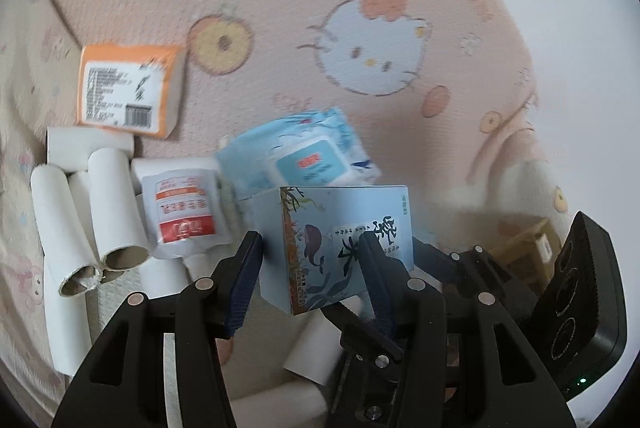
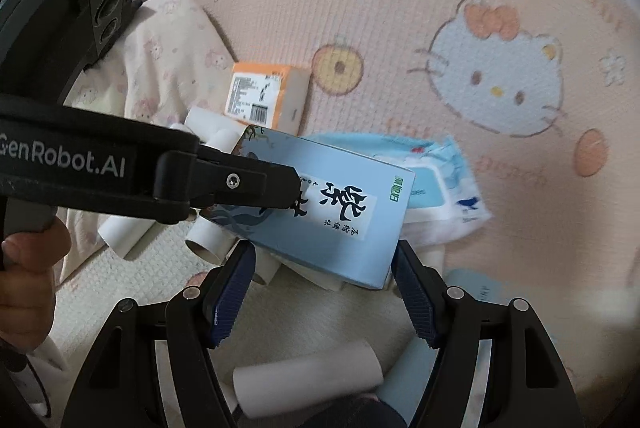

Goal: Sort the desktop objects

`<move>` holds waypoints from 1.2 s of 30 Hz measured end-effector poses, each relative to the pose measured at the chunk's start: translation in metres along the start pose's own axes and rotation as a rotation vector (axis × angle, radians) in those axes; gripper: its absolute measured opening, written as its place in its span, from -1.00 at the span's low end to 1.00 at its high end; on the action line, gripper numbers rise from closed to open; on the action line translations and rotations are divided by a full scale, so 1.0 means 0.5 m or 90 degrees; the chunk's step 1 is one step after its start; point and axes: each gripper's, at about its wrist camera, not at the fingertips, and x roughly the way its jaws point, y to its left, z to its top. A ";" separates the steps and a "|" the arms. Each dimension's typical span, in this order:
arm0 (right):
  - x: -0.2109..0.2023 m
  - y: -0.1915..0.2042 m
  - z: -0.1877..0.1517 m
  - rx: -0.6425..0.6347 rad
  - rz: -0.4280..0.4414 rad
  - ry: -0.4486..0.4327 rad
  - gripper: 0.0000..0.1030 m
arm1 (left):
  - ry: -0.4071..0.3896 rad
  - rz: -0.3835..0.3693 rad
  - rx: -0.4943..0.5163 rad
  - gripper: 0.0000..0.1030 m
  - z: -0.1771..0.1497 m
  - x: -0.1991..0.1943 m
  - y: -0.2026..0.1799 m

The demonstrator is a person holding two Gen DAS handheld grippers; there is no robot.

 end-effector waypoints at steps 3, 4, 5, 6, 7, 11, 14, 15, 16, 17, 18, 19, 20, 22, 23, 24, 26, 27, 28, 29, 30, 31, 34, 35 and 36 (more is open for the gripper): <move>-0.041 0.001 0.002 0.003 -0.028 0.006 0.33 | -0.015 -0.013 0.035 0.03 -0.006 -0.022 -0.044; -0.056 0.001 0.003 0.005 -0.038 0.008 0.33 | -0.017 -0.019 0.047 0.03 -0.006 -0.027 -0.058; -0.074 0.000 0.004 0.008 -0.049 0.006 0.33 | -0.019 -0.025 0.057 0.03 -0.007 -0.032 -0.072; -0.092 -0.004 0.000 0.014 -0.057 0.004 0.33 | -0.019 -0.035 0.068 0.03 -0.007 -0.035 -0.089; -0.105 -0.009 0.000 0.020 -0.061 0.005 0.33 | -0.021 -0.043 0.076 0.03 -0.007 -0.037 -0.101; -0.171 -0.042 -0.001 0.055 -0.084 0.004 0.33 | -0.029 -0.080 0.106 0.03 -0.010 -0.048 -0.155; -0.215 -0.059 -0.005 0.069 -0.103 -0.001 0.33 | -0.027 -0.107 0.123 0.03 -0.013 -0.051 -0.191; -0.228 -0.064 -0.006 0.069 -0.112 -0.004 0.33 | -0.023 -0.115 0.128 0.03 -0.014 -0.051 -0.205; -0.241 -0.069 -0.007 0.068 -0.122 -0.006 0.33 | -0.021 -0.118 0.130 0.03 -0.016 -0.053 -0.214; -0.251 -0.074 -0.009 0.067 -0.131 -0.007 0.33 | -0.019 -0.122 0.132 0.03 -0.018 -0.053 -0.226; -0.260 -0.079 -0.009 0.067 -0.139 -0.006 0.33 | -0.017 -0.126 0.137 0.03 -0.019 -0.055 -0.238; -0.269 -0.084 -0.011 0.070 -0.143 -0.005 0.33 | -0.016 -0.128 0.141 0.03 -0.021 -0.056 -0.249; -0.279 -0.090 -0.014 0.074 -0.147 -0.004 0.33 | -0.014 -0.131 0.146 0.03 -0.023 -0.057 -0.262; -0.296 -0.099 -0.019 0.086 -0.149 -0.003 0.33 | -0.005 -0.140 0.152 0.04 -0.026 -0.057 -0.282; -0.302 -0.104 -0.020 0.088 -0.149 -0.004 0.33 | 0.003 -0.147 0.155 0.04 -0.025 -0.055 -0.294; -0.314 -0.110 -0.024 0.092 -0.153 -0.003 0.33 | 0.011 -0.155 0.157 0.03 -0.025 -0.052 -0.307; -0.332 -0.121 -0.032 0.093 -0.160 0.000 0.33 | 0.022 -0.168 0.165 0.04 -0.025 -0.047 -0.328; -0.342 -0.127 -0.037 0.091 -0.166 0.003 0.33 | 0.030 -0.174 0.171 0.04 -0.025 -0.042 -0.342; -0.351 -0.133 -0.042 0.092 -0.170 0.003 0.33 | 0.035 -0.180 0.178 0.04 -0.025 -0.039 -0.356; -0.359 -0.139 -0.047 0.095 -0.175 0.003 0.33 | 0.039 -0.185 0.188 0.04 -0.025 -0.034 -0.369; -0.368 -0.148 -0.052 0.102 -0.177 0.003 0.33 | 0.044 -0.191 0.201 0.04 -0.025 -0.028 -0.386; -0.377 -0.157 -0.056 0.111 -0.181 0.002 0.33 | 0.049 -0.194 0.209 0.04 -0.026 -0.024 -0.397; -0.397 -0.187 -0.070 0.133 -0.199 0.002 0.33 | 0.068 -0.208 0.233 0.04 -0.029 -0.004 -0.438; -0.402 -0.195 -0.073 0.140 -0.206 0.005 0.33 | 0.075 -0.214 0.239 0.04 -0.030 0.003 -0.449; -0.408 -0.205 -0.078 0.149 -0.215 0.008 0.33 | 0.083 -0.220 0.245 0.04 -0.031 0.010 -0.461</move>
